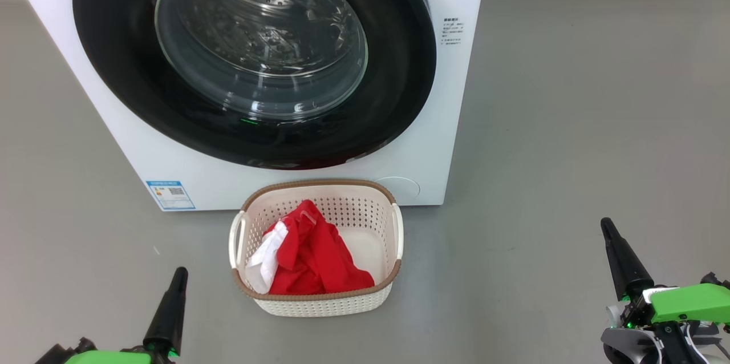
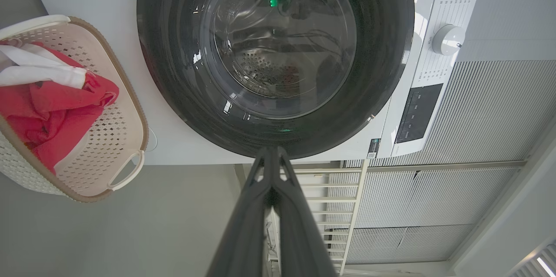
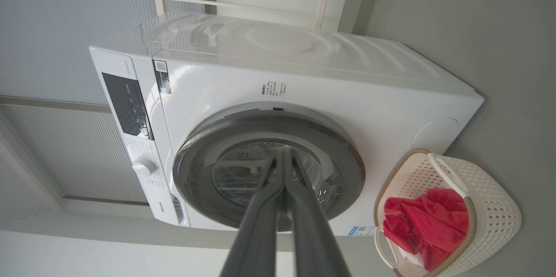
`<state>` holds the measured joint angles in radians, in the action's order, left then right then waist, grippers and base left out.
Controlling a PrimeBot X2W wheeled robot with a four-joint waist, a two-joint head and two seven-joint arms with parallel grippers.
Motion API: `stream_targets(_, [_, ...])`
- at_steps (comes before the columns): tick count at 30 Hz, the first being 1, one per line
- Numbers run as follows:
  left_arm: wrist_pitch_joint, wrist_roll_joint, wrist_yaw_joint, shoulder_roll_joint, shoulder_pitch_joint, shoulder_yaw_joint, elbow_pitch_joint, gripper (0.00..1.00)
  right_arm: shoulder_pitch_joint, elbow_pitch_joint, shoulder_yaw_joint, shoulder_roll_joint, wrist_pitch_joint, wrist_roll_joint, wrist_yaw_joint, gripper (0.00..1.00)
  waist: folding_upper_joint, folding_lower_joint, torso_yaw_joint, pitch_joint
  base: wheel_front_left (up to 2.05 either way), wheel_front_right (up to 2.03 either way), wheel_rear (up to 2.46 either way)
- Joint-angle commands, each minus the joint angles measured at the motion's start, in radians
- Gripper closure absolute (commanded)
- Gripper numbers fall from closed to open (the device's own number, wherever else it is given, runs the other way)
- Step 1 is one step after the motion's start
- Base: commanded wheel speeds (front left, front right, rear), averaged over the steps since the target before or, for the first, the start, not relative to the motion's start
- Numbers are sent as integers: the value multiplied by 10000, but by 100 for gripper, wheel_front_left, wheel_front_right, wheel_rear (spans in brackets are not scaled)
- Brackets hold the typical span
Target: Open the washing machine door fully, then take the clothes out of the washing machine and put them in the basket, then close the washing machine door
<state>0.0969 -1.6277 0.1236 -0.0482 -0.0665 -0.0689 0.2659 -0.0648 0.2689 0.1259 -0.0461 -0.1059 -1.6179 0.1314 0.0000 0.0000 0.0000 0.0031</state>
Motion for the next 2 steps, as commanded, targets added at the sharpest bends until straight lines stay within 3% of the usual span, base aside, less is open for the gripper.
stream_targets(1, [93, 119, 71, -87, -407, -362, -211, 100, -429, -243, -148, -67, -51, 71, -7, 100, 0, 0, 0, 0, 0, 0, 0])
stream_targets(2, [94, 120, 71, -86, -407, -363, -211, 100, -429, -243, -147, -67, -52, 72, -7, 100, 0, 0, 0, 0, 0, 0, 0])
